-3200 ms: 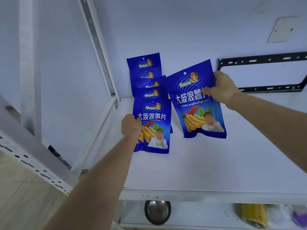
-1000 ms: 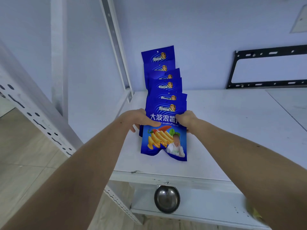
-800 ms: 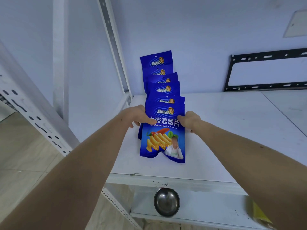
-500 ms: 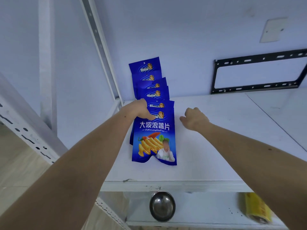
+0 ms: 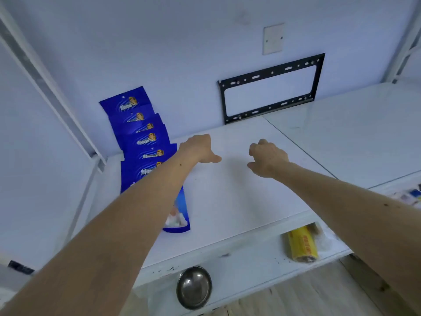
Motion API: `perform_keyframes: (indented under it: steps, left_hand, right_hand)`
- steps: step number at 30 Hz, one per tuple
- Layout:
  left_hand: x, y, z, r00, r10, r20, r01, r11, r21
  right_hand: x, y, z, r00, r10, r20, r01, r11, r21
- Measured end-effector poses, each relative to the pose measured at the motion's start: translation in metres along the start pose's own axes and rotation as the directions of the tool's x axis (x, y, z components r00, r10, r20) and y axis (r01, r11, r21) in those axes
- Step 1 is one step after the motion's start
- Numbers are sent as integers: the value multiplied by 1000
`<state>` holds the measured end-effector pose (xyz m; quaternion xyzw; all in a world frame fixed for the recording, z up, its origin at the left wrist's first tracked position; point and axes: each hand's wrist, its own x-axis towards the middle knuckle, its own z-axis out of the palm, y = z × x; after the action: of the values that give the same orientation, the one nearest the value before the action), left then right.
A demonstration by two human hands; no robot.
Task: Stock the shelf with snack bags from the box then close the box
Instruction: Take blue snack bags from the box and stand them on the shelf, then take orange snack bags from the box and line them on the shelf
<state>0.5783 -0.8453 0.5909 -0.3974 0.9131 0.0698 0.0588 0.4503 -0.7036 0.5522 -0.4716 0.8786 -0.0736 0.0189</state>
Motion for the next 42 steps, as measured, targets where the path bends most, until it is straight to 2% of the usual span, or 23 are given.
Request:
perform_keyframes:
  steps: [8, 19, 28, 36, 42]
  left_hand:
    - [8, 133, 15, 988, 154, 17, -155, 987, 34]
    - [-15, 364, 60, 937, 349, -8, -349, 937, -1]
    - [-45, 547, 108, 828, 556, -69, -560, 827, -47]
    - [-43, 661, 146, 727, 685, 50, -686, 727, 12]
    - [-16, 729, 163, 680, 720, 135, -726, 687, -7]
  right_hand:
    - [-40, 127, -18, 991, 127, -50, -128, 992, -10]
    - [-142, 348, -41, 952, 297, -69, -299, 954, -27]
    - [-230, 501, -39, 875, 482, -46, -483, 875, -27]
    - [-270, 605, -28, 786, 619, -5, -619, 786, -11]
    - [-268, 673, -27, 737, 676, -24, -676, 737, -11]
